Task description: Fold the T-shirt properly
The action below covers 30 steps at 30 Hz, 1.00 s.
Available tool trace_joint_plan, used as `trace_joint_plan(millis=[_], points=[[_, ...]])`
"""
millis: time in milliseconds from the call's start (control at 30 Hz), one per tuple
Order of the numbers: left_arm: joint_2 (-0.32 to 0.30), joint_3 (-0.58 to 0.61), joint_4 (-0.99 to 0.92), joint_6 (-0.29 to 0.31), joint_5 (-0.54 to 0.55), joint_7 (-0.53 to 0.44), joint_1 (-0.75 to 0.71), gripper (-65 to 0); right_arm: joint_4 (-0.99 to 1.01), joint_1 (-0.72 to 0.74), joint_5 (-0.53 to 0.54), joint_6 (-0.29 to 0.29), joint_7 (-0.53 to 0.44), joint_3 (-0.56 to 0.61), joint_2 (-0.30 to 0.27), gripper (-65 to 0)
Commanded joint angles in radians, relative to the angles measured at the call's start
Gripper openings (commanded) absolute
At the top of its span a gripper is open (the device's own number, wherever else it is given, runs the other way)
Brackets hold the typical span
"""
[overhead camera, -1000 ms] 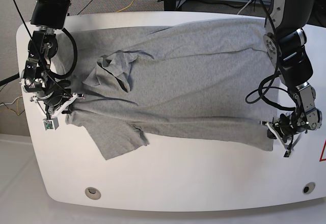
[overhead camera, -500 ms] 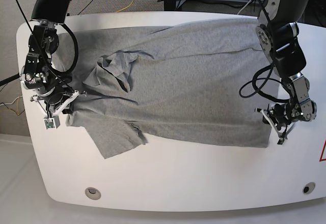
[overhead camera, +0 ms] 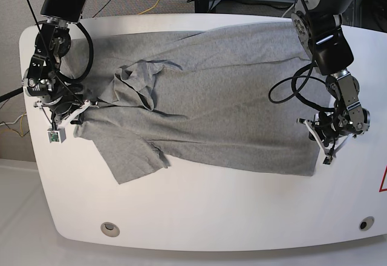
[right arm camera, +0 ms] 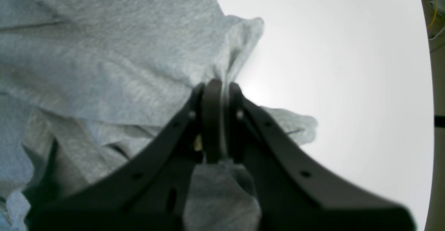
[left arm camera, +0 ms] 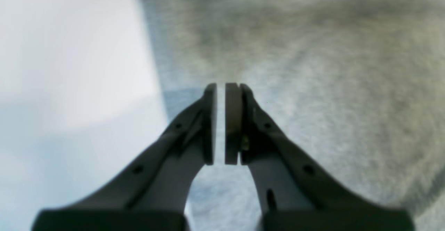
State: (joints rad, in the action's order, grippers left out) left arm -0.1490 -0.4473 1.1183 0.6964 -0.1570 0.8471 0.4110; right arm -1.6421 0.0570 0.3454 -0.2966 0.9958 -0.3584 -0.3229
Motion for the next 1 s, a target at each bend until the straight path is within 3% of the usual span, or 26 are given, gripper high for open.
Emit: trace_joint_plan(millis=[0, 167, 367, 400, 533, 700, 800, 967], points=[[-0.011, 0.005, 0.033, 0.002, 0.018, -0.021, 0.05, -62.7, -0.022, 0.016, 0.011, -0.002, -0.025, -0.003, -0.015, -60.8], [-0.064, 0.029, 0.03, 0.002, 0.007, -0.038, 0.11, -62.5, -0.022, 0.03, 0.011, 0.0, -0.025, 0.019, -0.014, -60.8], [-0.091, 0.098, 0.015, 0.002, -0.003, -0.156, 0.145, -61.5, -0.023, 0.03, 0.011, 0.0, -0.025, 0.042, -0.015, -60.8], [-0.096, 0.117, 0.003, -0.021, -0.006, -0.174, 0.147, -60.2, -0.023, 0.03, 0.011, 0.0, -0.025, 0.042, -0.014, -60.8], [-0.111, 0.203, -0.099, -0.162, -0.013, -0.269, 0.174, -43.5, -0.031, 0.03, 0.011, 0.0, -0.025, 0.042, -0.011, -60.8], [-0.123, 0.244, -0.212, -0.278, -0.013, -0.395, 0.185, -22.3, -0.057, 0.024, 0.011, 0.0, -0.025, 0.042, -0.011, -60.8], [-0.123, 0.25, -0.271, -0.312, -0.013, -0.472, 0.187, -15.2, -0.06, 0.024, 0.011, 0.0, -0.025, 0.042, -0.014, -60.8], [-0.125, 0.25, -0.366, -0.364, -0.013, -0.567, 0.205, -8.8, -0.06, 0.022, 0.011, 0.0, -0.025, 0.038, -0.018, -60.8]])
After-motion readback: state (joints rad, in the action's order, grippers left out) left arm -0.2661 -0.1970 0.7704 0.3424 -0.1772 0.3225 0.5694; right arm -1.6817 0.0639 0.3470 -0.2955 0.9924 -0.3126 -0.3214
